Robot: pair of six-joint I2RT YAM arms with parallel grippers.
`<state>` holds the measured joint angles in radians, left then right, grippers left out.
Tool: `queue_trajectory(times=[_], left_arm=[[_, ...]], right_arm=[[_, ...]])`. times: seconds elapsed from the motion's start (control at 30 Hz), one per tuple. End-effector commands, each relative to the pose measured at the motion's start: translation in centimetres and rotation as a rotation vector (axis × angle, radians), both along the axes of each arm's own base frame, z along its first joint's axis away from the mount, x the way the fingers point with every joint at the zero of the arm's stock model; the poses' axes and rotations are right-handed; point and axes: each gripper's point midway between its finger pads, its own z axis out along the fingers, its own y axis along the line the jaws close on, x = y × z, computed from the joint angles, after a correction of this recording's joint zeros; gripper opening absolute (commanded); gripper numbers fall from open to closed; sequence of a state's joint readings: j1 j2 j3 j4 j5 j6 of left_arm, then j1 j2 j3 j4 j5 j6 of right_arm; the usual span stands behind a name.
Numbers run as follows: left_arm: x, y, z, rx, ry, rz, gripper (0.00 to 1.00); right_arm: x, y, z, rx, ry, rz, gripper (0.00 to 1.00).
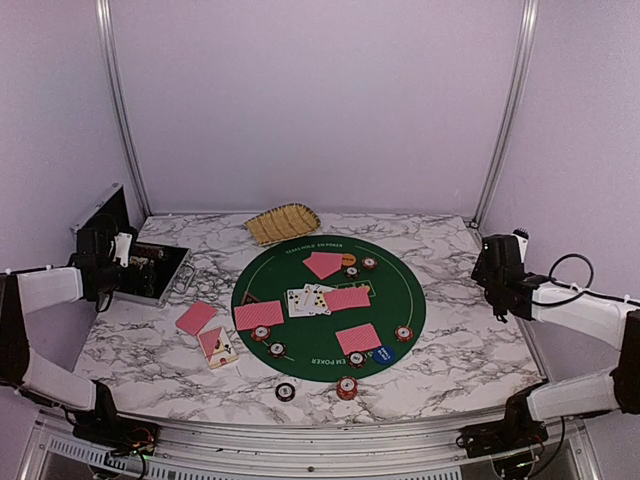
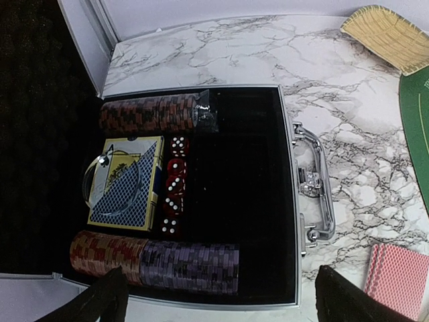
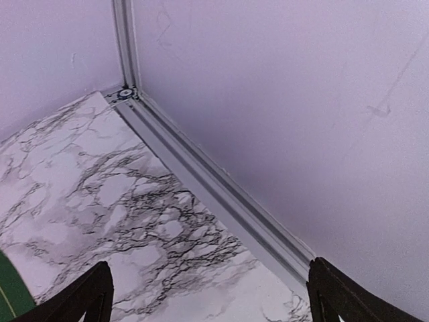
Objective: Distribute texas hold em gaming equipment
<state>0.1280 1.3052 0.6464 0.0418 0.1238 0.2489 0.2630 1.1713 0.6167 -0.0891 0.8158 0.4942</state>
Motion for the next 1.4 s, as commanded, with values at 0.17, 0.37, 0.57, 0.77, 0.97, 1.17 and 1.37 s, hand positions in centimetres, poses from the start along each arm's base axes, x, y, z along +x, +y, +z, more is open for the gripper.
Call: queue_trajectory(times=[0.17, 0.37, 0.57, 0.77, 0.97, 1.17, 1.37], left_arm=[[2.1, 0.4, 4.3, -0.029, -0.324, 0.015, 0.99], [2.0, 0.9, 4.8, -0.044, -0.367, 0.045, 0.99], [3.0, 2.1, 5.5, -0.063, -0.406, 0.102, 0.99], [3.5, 1.4, 5.0, -0.156, -0.391, 0.097, 0.99], [3.4, 1.3, 3.2, -0.184, -0.368, 0.114, 0.99], [4.0, 1.5, 2.5, -0.221, -0.375, 0.135, 0.99], [3.3, 0.4, 4.1, -0.303, -0.504, 0.112, 0.99]], right_arm=[[-1.6, -3.5, 0.8, -0.12, -0.171, -0.208, 0.99], [-2.9, -3.4, -1.0, -0.112, -0.235, -0.139, 0.99], [-3.3, -2.9, -0.4, -0.153, -0.326, -0.046, 0.99], [-3.5, -3.0, 0.5, -0.188, -0.383, 0.017, 0.99], [-3.5, -3.8, 0.9, -0.174, -0.435, 0.044, 0.99], [-2.0, -3.0, 1.9, -0.202, -0.495, 0.126, 0.99], [0.2, -1.1, 1.2, -0.227, -0.49, 0.246, 0.99]])
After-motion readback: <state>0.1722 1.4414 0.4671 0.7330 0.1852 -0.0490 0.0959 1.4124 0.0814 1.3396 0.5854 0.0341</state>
